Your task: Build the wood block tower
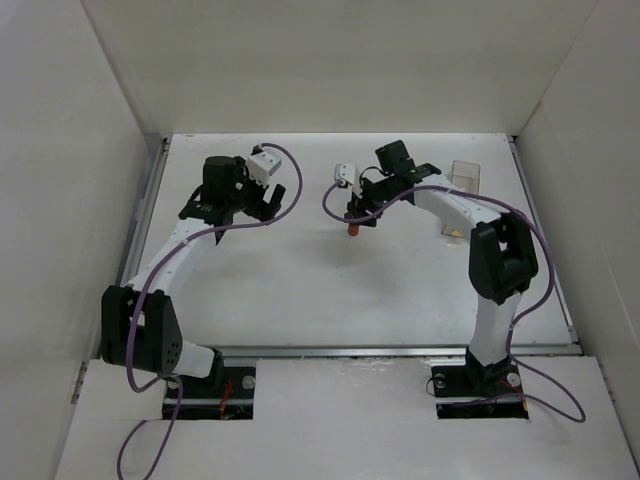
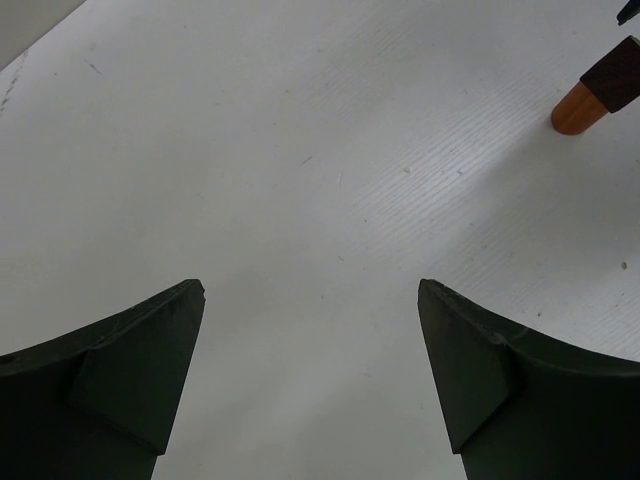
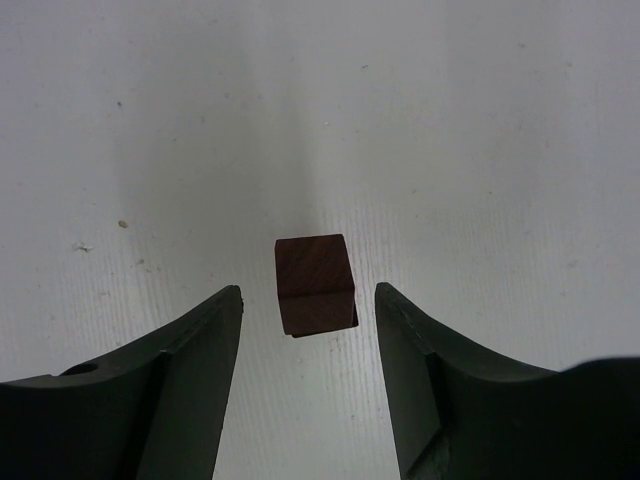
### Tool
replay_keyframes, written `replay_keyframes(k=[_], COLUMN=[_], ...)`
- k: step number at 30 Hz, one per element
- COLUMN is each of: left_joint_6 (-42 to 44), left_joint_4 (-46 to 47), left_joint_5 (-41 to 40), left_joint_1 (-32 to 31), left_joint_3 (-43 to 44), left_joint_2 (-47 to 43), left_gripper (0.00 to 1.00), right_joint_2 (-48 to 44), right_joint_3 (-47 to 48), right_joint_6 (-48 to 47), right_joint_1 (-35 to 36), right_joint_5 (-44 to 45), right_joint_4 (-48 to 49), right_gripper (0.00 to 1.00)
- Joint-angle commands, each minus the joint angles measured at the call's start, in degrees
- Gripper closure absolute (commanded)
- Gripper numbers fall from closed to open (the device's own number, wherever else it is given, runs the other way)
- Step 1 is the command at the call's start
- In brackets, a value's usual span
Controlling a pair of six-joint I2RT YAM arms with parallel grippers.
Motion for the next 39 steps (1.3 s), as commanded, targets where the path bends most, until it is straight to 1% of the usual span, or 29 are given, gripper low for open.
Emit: replay_keyframes(k=[1,4,6,8,23,26,27,35,39], left_joint_6=[-0.8,-0.8,-0.8,-0.8,-0.8,-0.8,-0.8,-0.8,-0.8], left_joint_4=[2.4,3.0,3.0,3.0,4.0,4.0,4.0,4.0,4.5], left_joint_5=[-0.2,-0.2,-0.2,-0.2,-0.2,-0.2,-0.2,-0.2,-0.2], left_joint_1=[0.3,0.3,0.3,0.3,0.3,0.3,0.3,0.3,0.3], left_joint_3=[-0.3,-0.3,-0.3,-0.3,-0.9,-1.4,-1.4,-1.9,-1.9], left_joint_2=[-1.3,-1.3,-1.3,-1.3,-1.3,-1.3,-1.3,-1.3,-1.3], left_gripper=[0.14,0.14,0.14,0.14,0.13,0.13,0.13,0.13,0.13], right_joint_2=[0.0,0.5,0.5,1.1,2.2,2.2,2.2,1.7,1.7], right_joint_3=[2.6,2.6,3.1,3.1,3.1,3.6,3.6,3.6,3.6], right_joint_6=[-1.9,-1.9,-1.9,-1.9,-1.4,-1.4,-1.4,-1.4,-1.4], right_joint_1=[0.2,0.2,0.2,0.2,0.2,0.2,0.2,0.2,0.2], right_joint_5=[-0.2,-0.9,-1.5,-1.5,-1.5,-1.5,-1.5,-1.5,-1.5], right_joint_4=[-0.4,-0.4,-1.0,-1.0,-1.0,-1.0,-1.0,-1.0,-1.0], right_gripper=[0.39,0.41,0.44,0.45,0.45,0.46,0.48,0.48,0.53])
